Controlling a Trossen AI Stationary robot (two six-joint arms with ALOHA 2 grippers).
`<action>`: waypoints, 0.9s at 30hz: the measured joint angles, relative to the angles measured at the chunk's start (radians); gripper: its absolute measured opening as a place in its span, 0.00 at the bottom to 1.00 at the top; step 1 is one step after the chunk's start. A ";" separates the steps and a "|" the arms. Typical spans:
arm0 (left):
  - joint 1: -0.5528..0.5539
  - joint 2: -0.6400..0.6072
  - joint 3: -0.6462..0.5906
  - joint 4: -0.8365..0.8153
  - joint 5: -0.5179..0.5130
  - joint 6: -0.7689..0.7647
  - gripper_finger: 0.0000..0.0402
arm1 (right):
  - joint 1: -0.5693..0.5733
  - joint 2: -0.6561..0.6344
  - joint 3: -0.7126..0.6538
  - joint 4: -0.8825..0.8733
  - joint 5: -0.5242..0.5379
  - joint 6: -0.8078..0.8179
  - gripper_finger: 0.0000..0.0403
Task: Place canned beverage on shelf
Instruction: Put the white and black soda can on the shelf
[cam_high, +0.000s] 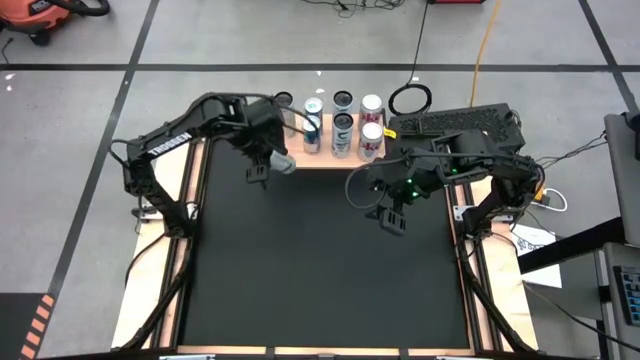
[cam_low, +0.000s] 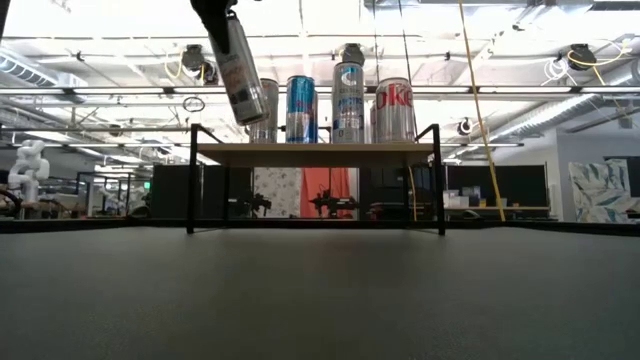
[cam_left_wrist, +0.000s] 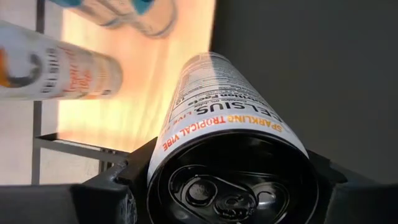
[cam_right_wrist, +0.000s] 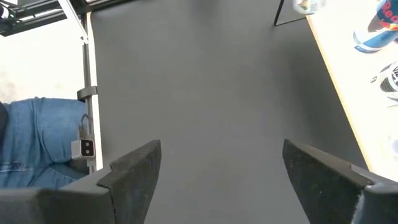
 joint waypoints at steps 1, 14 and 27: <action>0.006 0.000 0.009 0.000 -0.001 0.000 0.63 | 0.000 0.000 0.000 0.000 0.000 0.000 0.79; 0.110 0.011 0.021 0.000 -0.009 0.026 0.63 | 0.000 0.000 0.000 0.001 0.001 -0.025 0.79; 0.202 0.083 0.022 0.003 0.013 0.044 0.63 | 0.000 0.000 0.000 0.001 0.002 -0.064 0.79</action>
